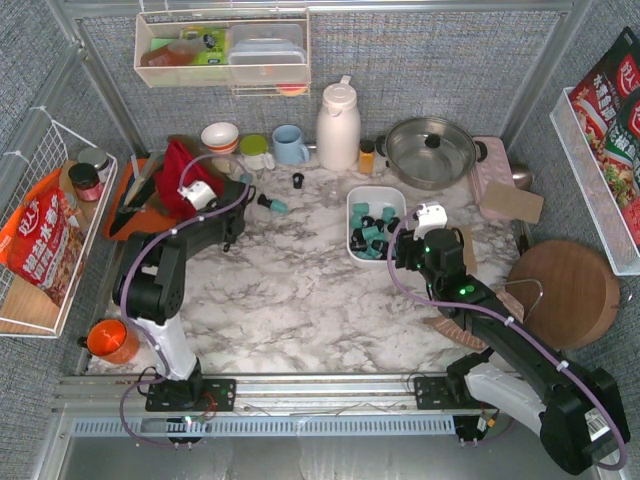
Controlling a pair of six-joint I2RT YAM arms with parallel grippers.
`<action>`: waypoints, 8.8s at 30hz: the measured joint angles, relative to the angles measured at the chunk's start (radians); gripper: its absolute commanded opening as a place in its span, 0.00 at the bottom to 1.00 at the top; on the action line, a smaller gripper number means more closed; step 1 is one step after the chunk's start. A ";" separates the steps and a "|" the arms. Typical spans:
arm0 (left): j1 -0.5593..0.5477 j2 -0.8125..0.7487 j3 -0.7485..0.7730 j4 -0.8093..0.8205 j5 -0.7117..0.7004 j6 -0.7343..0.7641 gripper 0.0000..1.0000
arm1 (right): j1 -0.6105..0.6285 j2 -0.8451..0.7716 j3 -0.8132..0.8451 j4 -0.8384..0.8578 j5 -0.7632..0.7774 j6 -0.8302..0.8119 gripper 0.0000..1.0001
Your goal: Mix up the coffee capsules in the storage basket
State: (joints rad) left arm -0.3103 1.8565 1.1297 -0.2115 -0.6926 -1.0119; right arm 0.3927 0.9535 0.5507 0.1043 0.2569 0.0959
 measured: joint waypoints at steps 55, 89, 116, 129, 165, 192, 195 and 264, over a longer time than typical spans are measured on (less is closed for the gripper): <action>-0.384 0.007 0.167 0.481 0.552 0.667 0.77 | 0.000 -0.020 0.000 0.000 0.015 0.000 0.63; -0.120 0.275 0.347 0.243 0.625 0.929 0.75 | -0.001 0.003 0.000 0.000 0.015 0.000 0.63; -0.123 0.324 0.351 0.232 0.535 0.901 0.52 | -0.001 0.003 0.000 0.000 0.006 -0.002 0.63; -0.233 0.165 0.304 0.293 0.621 0.873 0.53 | -0.001 0.008 0.000 0.000 0.004 -0.005 0.64; -0.420 0.079 0.258 0.493 0.654 0.785 0.81 | -0.002 -0.013 0.000 0.000 0.005 -0.004 0.64; 0.019 0.208 0.289 0.246 0.604 0.941 0.93 | -0.003 -0.012 0.000 0.000 0.005 -0.004 0.64; 0.038 0.227 0.299 0.234 0.659 0.966 0.91 | -0.003 -0.007 0.000 0.000 0.005 -0.004 0.64; -0.391 0.278 0.454 0.417 0.976 0.759 0.75 | -0.005 -0.020 -0.006 0.000 0.004 -0.004 0.64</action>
State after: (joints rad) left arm -0.7010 2.1345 1.5837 0.2058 0.2832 -0.2531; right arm 0.3882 0.9337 0.5442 0.1047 0.2611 0.0917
